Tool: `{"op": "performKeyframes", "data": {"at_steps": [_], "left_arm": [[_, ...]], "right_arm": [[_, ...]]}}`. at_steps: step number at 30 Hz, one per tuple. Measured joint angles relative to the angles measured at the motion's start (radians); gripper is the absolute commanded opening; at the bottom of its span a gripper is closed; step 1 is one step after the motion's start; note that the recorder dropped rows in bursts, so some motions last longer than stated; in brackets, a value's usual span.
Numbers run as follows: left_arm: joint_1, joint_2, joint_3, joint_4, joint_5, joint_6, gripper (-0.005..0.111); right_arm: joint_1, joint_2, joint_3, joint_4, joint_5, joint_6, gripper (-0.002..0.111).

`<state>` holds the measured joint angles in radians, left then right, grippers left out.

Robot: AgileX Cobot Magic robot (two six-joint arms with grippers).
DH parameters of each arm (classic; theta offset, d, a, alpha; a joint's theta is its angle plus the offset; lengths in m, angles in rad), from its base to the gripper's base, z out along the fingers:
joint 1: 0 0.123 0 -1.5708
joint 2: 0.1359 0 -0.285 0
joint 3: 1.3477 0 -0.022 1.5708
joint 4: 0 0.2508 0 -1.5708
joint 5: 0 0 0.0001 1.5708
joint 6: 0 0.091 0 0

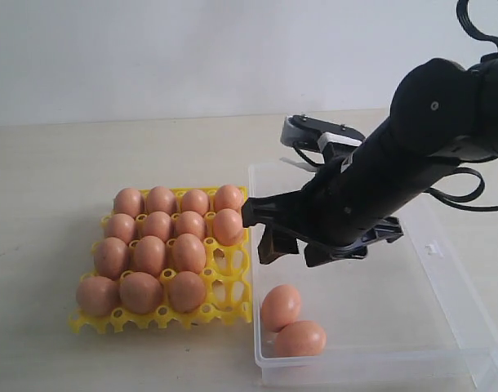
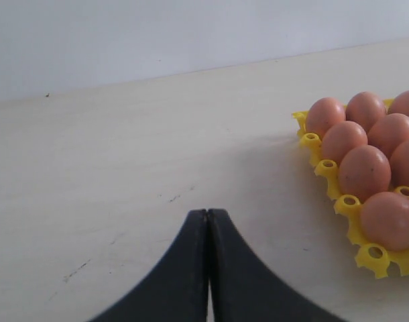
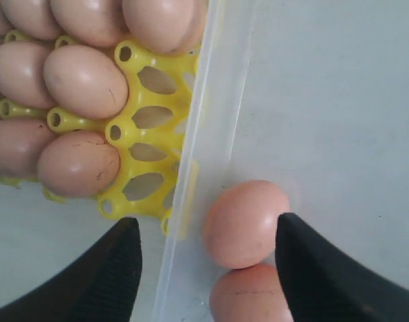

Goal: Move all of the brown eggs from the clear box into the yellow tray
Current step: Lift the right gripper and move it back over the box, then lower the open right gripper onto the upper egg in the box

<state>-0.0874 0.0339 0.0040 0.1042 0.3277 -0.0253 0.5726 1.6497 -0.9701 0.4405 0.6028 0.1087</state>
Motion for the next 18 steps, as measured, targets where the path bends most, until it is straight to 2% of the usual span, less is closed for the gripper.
{"op": "performKeyframes", "data": {"at_steps": [18], "left_arm": [[0.000,0.000,0.000,0.000,0.000,0.000,0.000]], "right_arm": [[-0.034,0.059,0.104,0.164,-0.086,-0.022,0.053]]}}
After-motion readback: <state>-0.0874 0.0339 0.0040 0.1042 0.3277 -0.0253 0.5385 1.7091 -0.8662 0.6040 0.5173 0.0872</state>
